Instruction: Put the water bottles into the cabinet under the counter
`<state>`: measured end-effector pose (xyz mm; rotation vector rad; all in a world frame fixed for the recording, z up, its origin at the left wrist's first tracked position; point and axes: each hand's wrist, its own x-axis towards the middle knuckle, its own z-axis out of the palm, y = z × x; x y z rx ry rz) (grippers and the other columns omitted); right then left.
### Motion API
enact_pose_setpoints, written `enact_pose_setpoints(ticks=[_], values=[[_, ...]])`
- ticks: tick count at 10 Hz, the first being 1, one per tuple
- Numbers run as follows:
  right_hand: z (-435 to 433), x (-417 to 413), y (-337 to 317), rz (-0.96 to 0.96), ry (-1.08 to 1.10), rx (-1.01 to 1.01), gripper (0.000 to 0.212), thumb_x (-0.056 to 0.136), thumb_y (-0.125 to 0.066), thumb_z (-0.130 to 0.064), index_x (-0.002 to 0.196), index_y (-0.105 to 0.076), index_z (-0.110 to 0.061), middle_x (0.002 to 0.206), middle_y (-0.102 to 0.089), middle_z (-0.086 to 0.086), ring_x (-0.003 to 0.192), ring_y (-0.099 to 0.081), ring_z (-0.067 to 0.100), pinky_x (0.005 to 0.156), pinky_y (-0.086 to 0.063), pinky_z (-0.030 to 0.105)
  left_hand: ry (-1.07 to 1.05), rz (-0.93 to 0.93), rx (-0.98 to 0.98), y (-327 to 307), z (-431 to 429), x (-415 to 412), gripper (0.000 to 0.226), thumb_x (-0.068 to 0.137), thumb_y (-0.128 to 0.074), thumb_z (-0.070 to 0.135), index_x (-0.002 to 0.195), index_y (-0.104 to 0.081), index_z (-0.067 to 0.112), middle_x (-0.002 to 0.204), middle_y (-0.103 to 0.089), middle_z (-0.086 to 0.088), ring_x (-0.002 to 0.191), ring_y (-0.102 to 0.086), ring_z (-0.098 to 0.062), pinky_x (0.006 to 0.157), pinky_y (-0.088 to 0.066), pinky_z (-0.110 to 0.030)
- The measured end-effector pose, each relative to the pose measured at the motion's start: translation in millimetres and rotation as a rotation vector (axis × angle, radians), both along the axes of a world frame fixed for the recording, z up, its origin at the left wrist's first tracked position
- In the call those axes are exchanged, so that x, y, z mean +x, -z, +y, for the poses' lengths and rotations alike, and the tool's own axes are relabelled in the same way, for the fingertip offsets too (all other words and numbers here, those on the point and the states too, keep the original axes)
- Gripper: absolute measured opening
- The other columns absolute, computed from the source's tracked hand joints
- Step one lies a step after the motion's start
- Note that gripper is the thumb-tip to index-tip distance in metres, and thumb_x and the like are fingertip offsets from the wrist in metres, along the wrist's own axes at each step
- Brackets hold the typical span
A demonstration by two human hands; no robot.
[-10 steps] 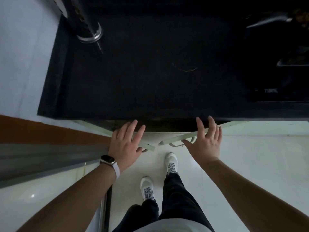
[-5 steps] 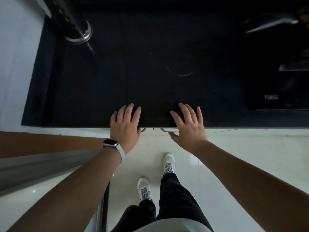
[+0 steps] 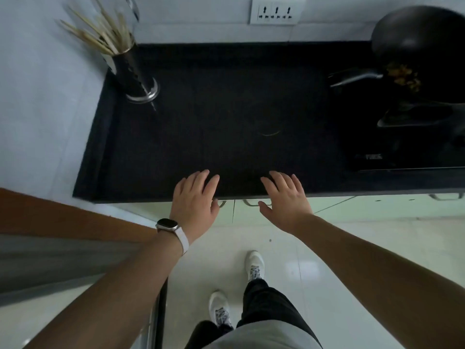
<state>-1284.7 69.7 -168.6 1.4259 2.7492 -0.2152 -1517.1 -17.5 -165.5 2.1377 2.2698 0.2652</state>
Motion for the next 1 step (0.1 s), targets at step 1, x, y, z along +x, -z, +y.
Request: enact_pose_setpoints(ticks=[1], values=[[-14.1,-2.9,-27.6,-0.004,0.02,0.03,0.062,0.094,-0.051,-0.048,0.147,-0.038,-0.018,0.151,-0.037,0.007,0.142,-0.03,0.028,0.12,-0.015,0.049,0.018,0.0,0.073,-24.1,-11.9,-6.9,0.057,0.084,-0.073,0.023,0.137,-0.056,0.014,0.14,-0.055,-0.013,0.128,-0.053,-0.035,0.104,-0.044,-0.053]])
